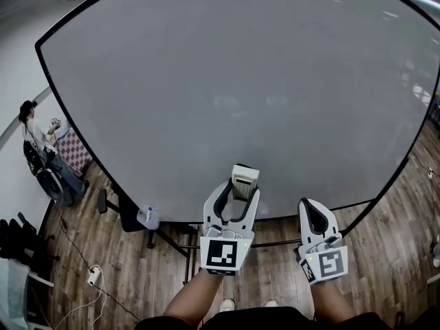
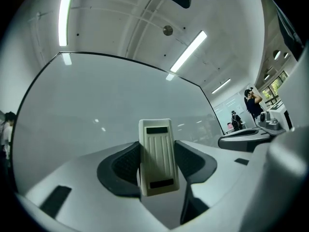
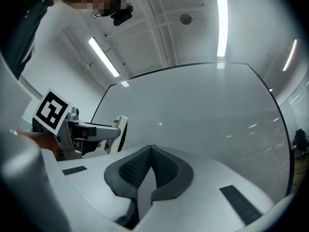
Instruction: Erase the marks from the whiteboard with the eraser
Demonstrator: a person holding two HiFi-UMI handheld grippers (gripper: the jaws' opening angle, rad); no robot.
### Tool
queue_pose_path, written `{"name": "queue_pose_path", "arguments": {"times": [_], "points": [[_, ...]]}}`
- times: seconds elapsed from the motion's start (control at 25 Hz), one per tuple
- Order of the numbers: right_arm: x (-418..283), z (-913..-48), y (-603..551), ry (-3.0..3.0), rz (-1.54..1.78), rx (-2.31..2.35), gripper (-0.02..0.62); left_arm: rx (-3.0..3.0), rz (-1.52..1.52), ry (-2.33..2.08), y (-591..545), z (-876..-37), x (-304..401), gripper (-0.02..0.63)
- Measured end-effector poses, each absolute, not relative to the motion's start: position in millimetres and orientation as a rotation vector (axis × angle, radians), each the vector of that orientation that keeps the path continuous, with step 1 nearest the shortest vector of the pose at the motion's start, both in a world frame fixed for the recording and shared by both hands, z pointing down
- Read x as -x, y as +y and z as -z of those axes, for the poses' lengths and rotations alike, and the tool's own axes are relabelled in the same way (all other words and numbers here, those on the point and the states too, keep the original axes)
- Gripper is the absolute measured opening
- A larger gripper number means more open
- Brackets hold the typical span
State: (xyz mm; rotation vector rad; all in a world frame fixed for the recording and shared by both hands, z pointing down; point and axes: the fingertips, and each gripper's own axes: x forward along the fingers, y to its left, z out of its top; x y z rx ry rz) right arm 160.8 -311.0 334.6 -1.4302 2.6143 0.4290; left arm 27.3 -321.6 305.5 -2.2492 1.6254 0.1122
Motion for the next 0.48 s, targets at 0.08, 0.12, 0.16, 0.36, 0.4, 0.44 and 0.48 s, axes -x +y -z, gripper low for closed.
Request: {"name": "queue_pose_path", "arguments": {"times": [0.08, 0.12, 0.16, 0.36, 0.4, 0.44, 0.48], "points": [[-143, -337, -308, 2.627, -0.427, 1.395, 0.018, 2.249, -0.130, 1.671, -312, -313, -6, 0.241], [-136, -338, -308, 2.634, -0.425, 1.381, 0.018, 2.250, -0.155, 1.700, -307, -312, 2, 0.241], [-130, -339, -308, 2.639, -0.422, 1.368, 0.018, 2.250, -0.184, 1.730, -303, -311, 10, 0.241], [-107, -341, -310, 2.661, -0.420, 1.320, 0.018, 2.246, -0.152, 1.802, -290, -333, 41, 0.241], [-102, -342, -308, 2.666, -0.425, 1.312, 0.018, 2.248, -0.152, 1.814, -286, -337, 47, 0.241], [-98, -342, -307, 2.672, -0.433, 1.306, 0.018, 2.250, -0.151, 1.826, -282, -341, 52, 0.241], [-94, -343, -306, 2.679, -0.443, 1.301, 0.018, 2.254, -0.150, 1.837, -279, -345, 56, 0.241]]}}
